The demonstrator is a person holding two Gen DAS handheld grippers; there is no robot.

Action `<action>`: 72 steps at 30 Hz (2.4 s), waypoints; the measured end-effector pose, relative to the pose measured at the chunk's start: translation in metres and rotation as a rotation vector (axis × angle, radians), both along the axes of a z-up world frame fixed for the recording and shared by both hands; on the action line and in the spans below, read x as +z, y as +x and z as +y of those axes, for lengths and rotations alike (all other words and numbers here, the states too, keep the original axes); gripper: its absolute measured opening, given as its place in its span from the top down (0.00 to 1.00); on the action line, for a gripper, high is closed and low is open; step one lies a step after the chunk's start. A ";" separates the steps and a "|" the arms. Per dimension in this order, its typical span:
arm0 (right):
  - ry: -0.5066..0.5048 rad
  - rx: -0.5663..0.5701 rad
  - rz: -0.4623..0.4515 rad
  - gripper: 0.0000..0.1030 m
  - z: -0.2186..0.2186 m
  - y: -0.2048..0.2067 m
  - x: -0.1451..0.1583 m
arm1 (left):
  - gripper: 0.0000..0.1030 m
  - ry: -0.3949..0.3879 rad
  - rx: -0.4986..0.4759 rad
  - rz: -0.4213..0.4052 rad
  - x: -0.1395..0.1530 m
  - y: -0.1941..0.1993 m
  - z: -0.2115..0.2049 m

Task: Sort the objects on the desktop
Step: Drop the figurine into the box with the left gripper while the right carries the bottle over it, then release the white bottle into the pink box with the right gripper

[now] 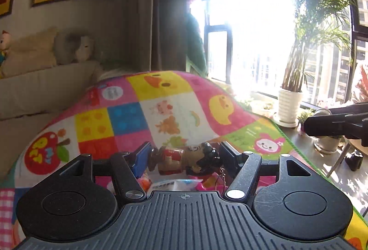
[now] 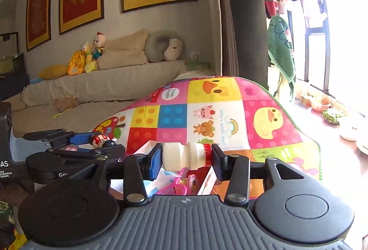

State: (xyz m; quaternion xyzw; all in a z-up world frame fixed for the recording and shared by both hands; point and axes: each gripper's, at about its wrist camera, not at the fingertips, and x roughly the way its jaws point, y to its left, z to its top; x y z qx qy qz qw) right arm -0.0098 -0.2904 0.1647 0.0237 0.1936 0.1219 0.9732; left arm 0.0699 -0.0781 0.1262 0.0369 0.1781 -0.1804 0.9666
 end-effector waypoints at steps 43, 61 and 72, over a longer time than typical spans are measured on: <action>-0.345 0.275 0.458 0.56 0.303 0.165 -0.108 | 0.00 -0.158 0.397 0.297 -0.113 -0.118 0.164; -0.324 0.412 0.460 0.89 0.224 0.058 -0.110 | 0.00 -0.173 0.406 0.321 -0.114 -0.114 0.167; -0.250 0.233 0.446 0.55 0.114 0.055 -0.123 | 0.00 -0.139 0.410 0.321 -0.114 -0.113 0.163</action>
